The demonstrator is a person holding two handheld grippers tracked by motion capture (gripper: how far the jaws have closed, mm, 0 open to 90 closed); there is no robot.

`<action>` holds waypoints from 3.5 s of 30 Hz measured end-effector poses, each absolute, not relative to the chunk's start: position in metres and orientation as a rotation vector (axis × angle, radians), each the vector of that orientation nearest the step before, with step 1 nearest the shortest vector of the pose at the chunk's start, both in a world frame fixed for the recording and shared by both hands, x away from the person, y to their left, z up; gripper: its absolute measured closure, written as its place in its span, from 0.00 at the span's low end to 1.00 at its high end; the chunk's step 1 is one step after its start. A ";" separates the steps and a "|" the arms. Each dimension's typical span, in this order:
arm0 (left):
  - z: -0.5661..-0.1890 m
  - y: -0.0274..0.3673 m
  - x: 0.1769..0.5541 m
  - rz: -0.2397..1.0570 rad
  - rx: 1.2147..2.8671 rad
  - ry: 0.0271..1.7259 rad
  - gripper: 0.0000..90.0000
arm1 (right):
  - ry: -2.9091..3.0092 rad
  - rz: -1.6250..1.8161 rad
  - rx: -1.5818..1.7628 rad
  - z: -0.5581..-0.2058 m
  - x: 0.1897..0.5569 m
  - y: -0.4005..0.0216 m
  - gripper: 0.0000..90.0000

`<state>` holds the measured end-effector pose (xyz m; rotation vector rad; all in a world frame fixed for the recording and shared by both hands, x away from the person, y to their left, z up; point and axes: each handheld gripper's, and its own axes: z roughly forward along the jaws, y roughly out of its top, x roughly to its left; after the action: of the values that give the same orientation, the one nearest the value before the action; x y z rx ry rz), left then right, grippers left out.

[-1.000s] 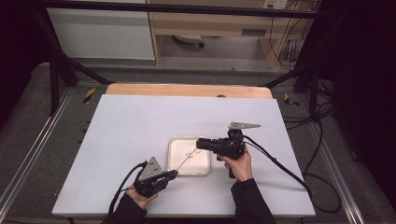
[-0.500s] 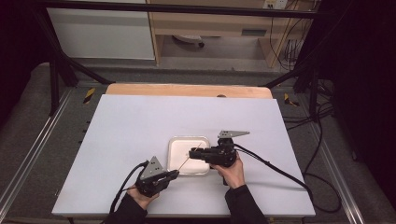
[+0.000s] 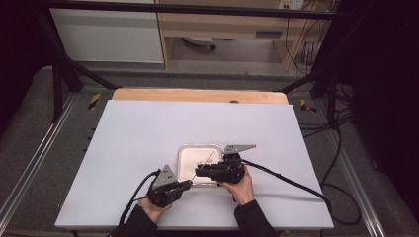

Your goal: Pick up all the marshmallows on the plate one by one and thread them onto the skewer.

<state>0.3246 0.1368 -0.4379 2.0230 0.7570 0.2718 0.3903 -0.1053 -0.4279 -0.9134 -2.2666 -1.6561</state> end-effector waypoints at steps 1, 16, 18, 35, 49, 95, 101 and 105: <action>-0.438 0.137 0.325 0.272 2.022 0.759 0.98 | -2.271 -1.651 -0.914 -0.428 0.390 -0.104 0.79; -0.433 0.151 0.325 0.289 1.994 0.780 0.98 | -2.458 -1.708 -0.964 -0.408 0.387 -0.118 0.31; -0.432 0.153 0.326 0.291 1.990 0.785 0.98 | -2.506 -1.692 -0.974 -0.407 0.386 -0.120 0.25; -0.431 0.164 0.330 0.297 1.994 0.799 0.97 | -2.712 -1.517 -1.050 -0.410 0.398 -0.127 0.04; -0.431 0.165 0.332 0.291 1.996 0.800 0.97 | -2.791 -1.461 -1.091 -0.418 0.422 -0.126 0.03; -0.433 0.163 0.331 0.289 2.005 0.789 0.97 | -2.911 -1.372 -0.947 -0.454 0.446 -0.103 0.80; -0.432 0.163 0.331 0.288 2.005 0.787 0.97 | -2.881 -1.399 -0.960 -0.446 0.446 -0.106 0.81; -0.432 0.163 0.330 0.289 2.003 0.785 0.97 | -2.845 -1.423 -0.971 -0.435 0.443 -0.110 0.81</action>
<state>0.3304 0.1626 -0.4318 2.0034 0.7853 0.2893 0.4428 -0.1103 -0.4353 -0.9705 -2.8446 -1.4229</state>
